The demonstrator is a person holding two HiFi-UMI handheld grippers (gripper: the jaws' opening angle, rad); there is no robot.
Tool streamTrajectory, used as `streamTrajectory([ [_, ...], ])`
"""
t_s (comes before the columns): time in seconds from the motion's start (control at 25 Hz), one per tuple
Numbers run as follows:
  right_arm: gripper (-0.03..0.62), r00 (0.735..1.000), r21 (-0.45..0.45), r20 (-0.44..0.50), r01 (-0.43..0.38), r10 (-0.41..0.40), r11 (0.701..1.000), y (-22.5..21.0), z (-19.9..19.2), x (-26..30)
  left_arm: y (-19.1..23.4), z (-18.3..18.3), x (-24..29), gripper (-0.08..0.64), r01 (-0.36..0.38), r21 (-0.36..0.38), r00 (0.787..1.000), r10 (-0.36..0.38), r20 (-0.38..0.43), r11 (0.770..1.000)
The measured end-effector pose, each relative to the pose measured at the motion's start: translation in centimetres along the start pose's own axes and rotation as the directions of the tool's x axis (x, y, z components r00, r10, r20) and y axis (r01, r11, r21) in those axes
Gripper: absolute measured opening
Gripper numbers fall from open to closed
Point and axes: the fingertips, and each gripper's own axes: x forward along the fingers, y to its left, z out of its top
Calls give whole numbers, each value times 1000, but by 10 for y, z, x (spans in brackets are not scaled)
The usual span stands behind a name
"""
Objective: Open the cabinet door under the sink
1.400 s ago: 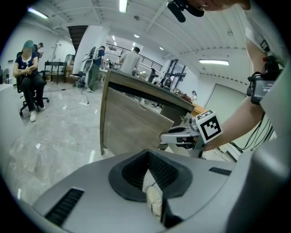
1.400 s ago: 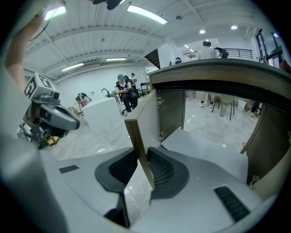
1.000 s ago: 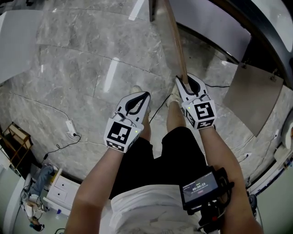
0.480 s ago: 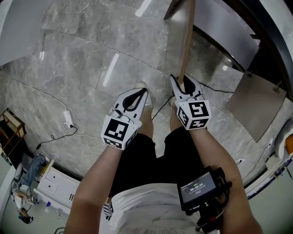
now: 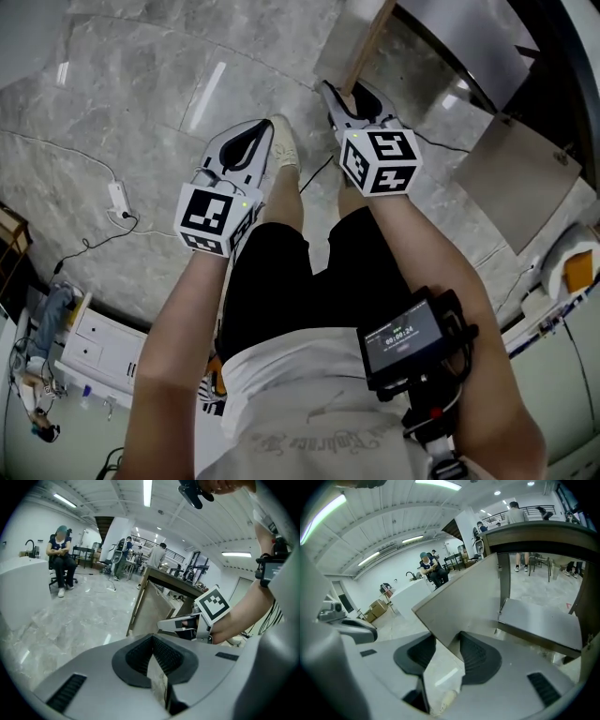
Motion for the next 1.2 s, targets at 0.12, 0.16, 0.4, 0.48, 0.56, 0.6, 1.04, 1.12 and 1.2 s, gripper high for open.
streamTrajectory([
  [0.12, 169, 1000, 13, 1, 3, -3, 1000, 11, 6, 12, 3, -2, -3, 9, 0, -11, 1000, 0, 6, 1000],
  [0.16, 170, 1000, 17, 2, 4, -4, 1000, 14, 8, 17, 4, -3, -4, 9, -1, -15, 1000, 1, 10, 1000],
  [0.4, 173, 1000, 54, -16, 9, -8, 999, 40, 20, 38, 16, -8, -19, 9, -25, -51, 1000, 26, 18, 998],
  [0.48, 176, 1000, 64, -21, 9, -7, 998, 49, 28, 50, 24, -6, -25, 9, -37, -59, 999, 38, 27, 998],
  [0.56, 176, 1000, 74, -25, 14, -12, 997, 55, 34, 60, 31, -6, -32, 9, -45, -67, 998, 48, 34, 997],
  [0.6, 177, 999, 78, -27, 19, -17, 997, 58, 36, 63, 34, -7, -35, 9, -48, -69, 998, 51, 37, 996],
  [1.04, 178, 996, 3, -91, 22, -22, 1000, 68, 42, 72, 49, -7, -60, 9, -52, -39, 998, 52, 16, 998],
  [1.12, 178, 993, -23, -116, 4, -7, 1000, 66, 38, 61, 41, -1, -62, 9, -37, -13, 999, 37, 7, 999],
  [1.2, 178, 989, -39, -146, -7, 2, 999, 63, 33, 42, 25, 8, -67, 9, -13, 3, 1000, 13, -7, 1000],
])
